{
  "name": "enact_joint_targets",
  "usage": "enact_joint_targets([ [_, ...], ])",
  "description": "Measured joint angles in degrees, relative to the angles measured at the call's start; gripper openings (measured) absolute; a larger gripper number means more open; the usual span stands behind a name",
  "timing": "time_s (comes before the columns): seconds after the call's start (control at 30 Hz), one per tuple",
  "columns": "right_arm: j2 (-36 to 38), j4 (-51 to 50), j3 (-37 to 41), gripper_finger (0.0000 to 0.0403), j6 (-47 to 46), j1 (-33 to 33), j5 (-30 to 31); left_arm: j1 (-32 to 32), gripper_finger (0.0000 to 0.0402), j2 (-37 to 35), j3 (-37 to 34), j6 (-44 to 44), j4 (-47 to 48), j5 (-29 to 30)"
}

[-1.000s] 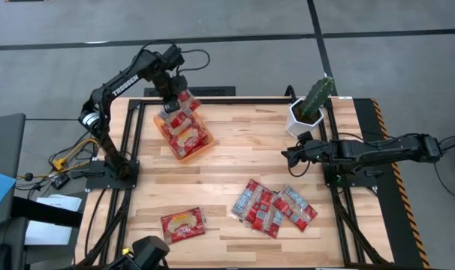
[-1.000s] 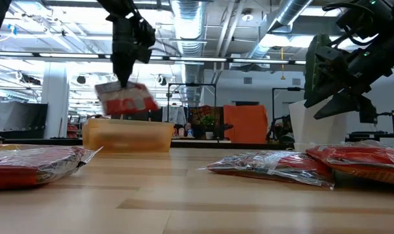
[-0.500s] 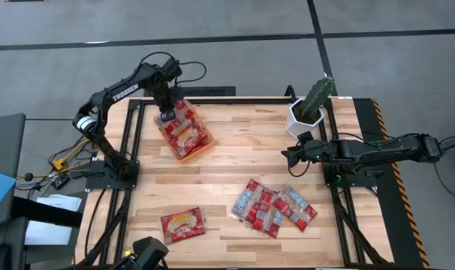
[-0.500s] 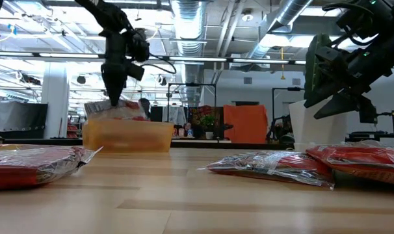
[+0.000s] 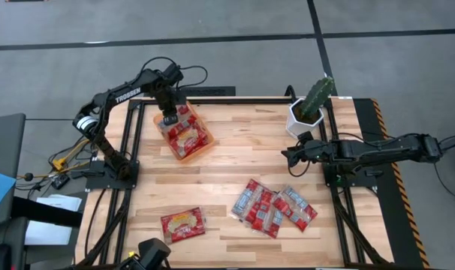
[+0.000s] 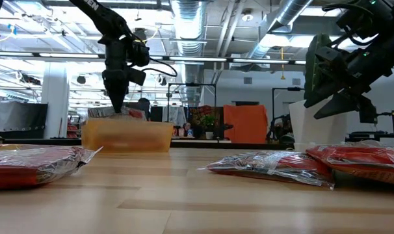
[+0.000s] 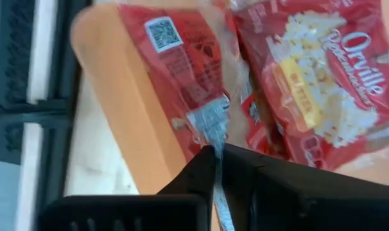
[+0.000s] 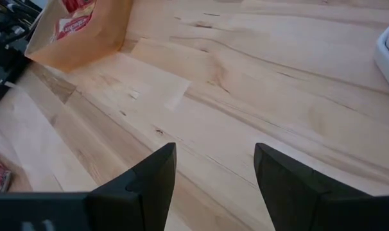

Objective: Sort popcorn bags into baskets
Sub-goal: Put the red popcorn bag into the orange bin

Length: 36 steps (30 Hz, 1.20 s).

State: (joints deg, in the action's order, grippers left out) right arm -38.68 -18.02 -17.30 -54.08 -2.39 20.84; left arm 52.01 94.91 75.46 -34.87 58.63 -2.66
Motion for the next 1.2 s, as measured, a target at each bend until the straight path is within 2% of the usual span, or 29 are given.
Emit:
enact_joint_targets([
  [0.13,0.0,0.0,0.0,0.0234,0.0,0.0,0.0,0.0,0.0044,0.0,0.0,-0.9,-2.1,1.9],
  [0.37,0.0,0.0,0.0,0.0234,0.2,0.0,0.0,-0.1,0.014,0.0,0.0,-0.5,-3.5,9.5],
  [0.43,0.0,0.0,0.0,0.0234,0.2,0.0,0.0,-0.2,0.0165,0.0,0.3,2.2,-2.2,9.6],
  [0.5,0.0,0.0,0.0,0.0234,0.6,0.1,-0.1,-0.3,0.0182,0.0,1.1,5.9,-0.5,4.6],
  [0.7,-0.8,-5.4,0.0,0.0234,0.7,1.8,-10.0,-4.7,0.0195,-0.1,2.0,20.6,0.1,-21.3],
  [0.77,-1.6,-9.0,0.0,0.0234,-1.9,4.5,-12.9,-8.8,0.0192,-0.2,2.0,23.6,-0.2,-25.8],
  [0.87,-3.4,-11.1,0.0,0.0234,-6.4,11.1,-14.5,-17.1,0.019,-0.2,2.0,25.3,-2.6,-26.6],
  [0.97,-5.1,-9.4,0.0,0.0234,-12.3,19.6,-14.6,-25.4,0.0191,-0.2,2.0,27.4,-9.3,-26.4],
  [1.1,-7.4,-7.8,0.0,0.0234,-22.1,31.0,-12.9,-34.2,0.0192,-0.2,2.0,29.1,-21.6,-19.6],
  [1.2,-9.8,-8.1,0.0,0.0234,-30.6,38.5,-11.3,-37.5,0.0193,0.5,2.1,32.6,-30.1,-15.4],
])
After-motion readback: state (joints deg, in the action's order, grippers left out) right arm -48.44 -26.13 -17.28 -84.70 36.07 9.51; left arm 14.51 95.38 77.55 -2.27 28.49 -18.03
